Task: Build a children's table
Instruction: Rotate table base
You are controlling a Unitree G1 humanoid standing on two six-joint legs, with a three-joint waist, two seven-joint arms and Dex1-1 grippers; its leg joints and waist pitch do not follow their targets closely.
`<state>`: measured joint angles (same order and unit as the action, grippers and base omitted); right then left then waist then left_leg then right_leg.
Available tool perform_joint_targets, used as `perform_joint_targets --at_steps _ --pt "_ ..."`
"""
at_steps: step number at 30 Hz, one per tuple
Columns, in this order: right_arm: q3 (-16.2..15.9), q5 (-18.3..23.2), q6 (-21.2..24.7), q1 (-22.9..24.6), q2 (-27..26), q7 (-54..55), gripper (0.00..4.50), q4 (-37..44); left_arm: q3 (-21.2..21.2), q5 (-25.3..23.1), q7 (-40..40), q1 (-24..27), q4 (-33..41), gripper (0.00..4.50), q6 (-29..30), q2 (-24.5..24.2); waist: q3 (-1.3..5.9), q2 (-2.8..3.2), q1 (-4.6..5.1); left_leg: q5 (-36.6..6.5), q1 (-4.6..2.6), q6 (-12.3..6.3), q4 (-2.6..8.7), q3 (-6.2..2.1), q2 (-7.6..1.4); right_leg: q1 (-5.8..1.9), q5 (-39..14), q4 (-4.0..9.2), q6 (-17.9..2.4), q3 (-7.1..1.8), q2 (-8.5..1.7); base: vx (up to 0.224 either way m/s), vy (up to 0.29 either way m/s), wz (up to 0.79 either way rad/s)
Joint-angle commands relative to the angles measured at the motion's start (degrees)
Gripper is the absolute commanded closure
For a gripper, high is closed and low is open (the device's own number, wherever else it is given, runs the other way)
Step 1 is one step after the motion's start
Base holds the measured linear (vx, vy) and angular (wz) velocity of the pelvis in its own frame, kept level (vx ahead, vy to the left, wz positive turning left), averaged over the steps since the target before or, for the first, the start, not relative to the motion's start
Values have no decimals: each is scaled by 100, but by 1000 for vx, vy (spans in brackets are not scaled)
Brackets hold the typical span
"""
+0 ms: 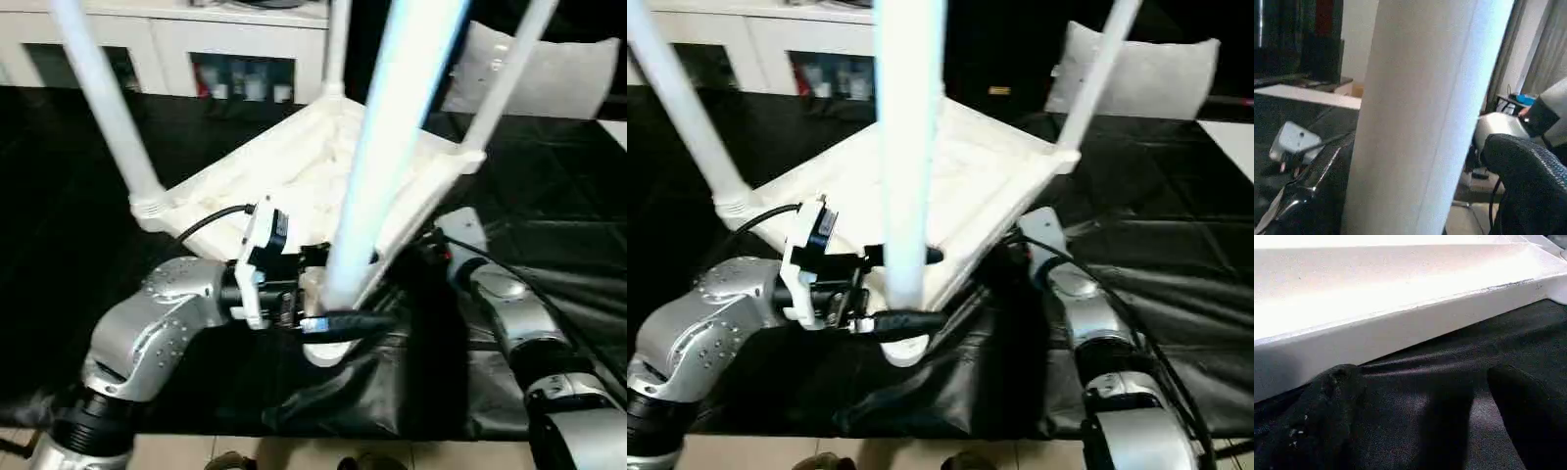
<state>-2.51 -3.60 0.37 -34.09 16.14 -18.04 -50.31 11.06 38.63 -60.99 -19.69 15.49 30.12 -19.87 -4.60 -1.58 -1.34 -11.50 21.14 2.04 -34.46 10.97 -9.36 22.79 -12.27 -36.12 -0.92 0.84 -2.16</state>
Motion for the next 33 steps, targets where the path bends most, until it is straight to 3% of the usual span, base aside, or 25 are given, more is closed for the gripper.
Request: perform_joint_targets --at_steps 1,10,18,23,29,32,33 --pt "-302 -118 44 19 -245 -207 0 -109 144 200 -85 -5 274 4 95 41 357 -1 -81 -584 -33 -150 365 -132 -330 -319 -225 386 -1510 -258 -516 0 0 0" --pt "-424 -175 240 492 -165 -351 0 637 54 515 26 19 641 4 420 -8 344 -11 -83 -554 -34 -155 367 -127 -333 -323 -29 368 -1470 -271 -497 0 0 0" --pt "-368 -210 302 745 -33 -411 0 906 -117 826 96 79 930 4 657 -93 308 -10 -106 -835 -59 -26 386 -118 -331 -277 -666 432 -1333 -276 -480 0 0 0" --pt "-423 -194 420 734 -182 -442 0 1167 -92 863 166 -7 927 4 684 -23 327 -4 -112 -668 -48 -25 384 -124 -322 -291 -365 402 -1306 -276 -477 0 0 0" --pt "-593 -229 336 493 -446 -521 0 1236 -70 924 234 -46 1011 4 739 3 336 -31 -86 -680 -29 3 384 -130 -323 -311 -428 402 -1306 -276 -486 0 0 0" --pt "-648 -280 371 467 -495 -547 0 1279 -78 947 233 -40 1046 4 761 -11 335 -13 -54 -694 -29 29 385 -135 -329 -302 -467 404 -1292 -279 -488 0 0 0" --pt "-664 -304 376 456 -502 -545 0 1275 -86 960 260 -42 1061 4 759 -15 339 -54 -43 -703 -27 35 385 -131 -331 -309 -492 408 -1285 -276 -484 0 0 0"
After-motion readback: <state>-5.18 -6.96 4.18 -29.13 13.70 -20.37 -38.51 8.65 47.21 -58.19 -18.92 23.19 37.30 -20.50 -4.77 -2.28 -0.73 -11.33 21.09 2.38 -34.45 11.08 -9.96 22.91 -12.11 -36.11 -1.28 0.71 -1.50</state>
